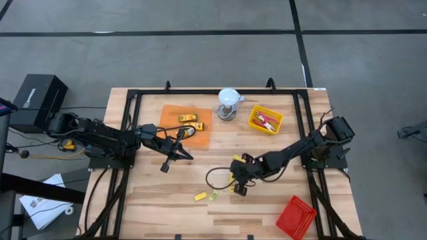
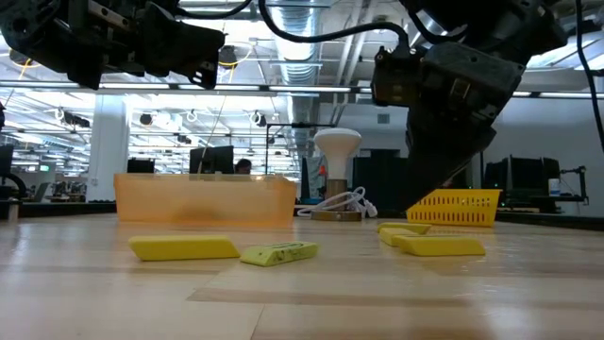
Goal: Pick & Place School Supplies
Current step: Put the yellow eraser into the red bin
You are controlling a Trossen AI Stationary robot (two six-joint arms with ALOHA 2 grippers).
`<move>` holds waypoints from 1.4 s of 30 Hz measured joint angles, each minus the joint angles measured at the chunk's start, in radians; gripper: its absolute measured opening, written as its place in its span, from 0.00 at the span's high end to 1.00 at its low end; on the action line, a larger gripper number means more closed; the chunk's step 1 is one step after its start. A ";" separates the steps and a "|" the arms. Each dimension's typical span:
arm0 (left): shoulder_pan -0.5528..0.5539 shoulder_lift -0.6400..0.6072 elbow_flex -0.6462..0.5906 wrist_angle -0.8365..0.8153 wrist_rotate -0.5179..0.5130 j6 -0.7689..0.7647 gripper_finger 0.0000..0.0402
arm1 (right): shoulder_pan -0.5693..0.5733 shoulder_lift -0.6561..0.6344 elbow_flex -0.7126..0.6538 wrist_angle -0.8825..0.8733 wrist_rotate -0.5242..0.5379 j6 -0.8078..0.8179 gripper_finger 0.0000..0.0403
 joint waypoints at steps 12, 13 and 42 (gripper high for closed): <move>-0.011 0.000 0.000 -0.008 0.016 -0.010 0.99 | 0.007 0.001 -0.169 0.479 0.046 0.212 1.00; -0.011 0.000 0.000 -0.009 0.016 -0.010 0.99 | 0.012 0.001 -0.193 0.558 0.076 0.245 1.00; -0.013 0.000 0.000 -0.052 0.061 -0.029 0.99 | 0.066 -0.010 -0.229 0.454 0.025 0.721 0.81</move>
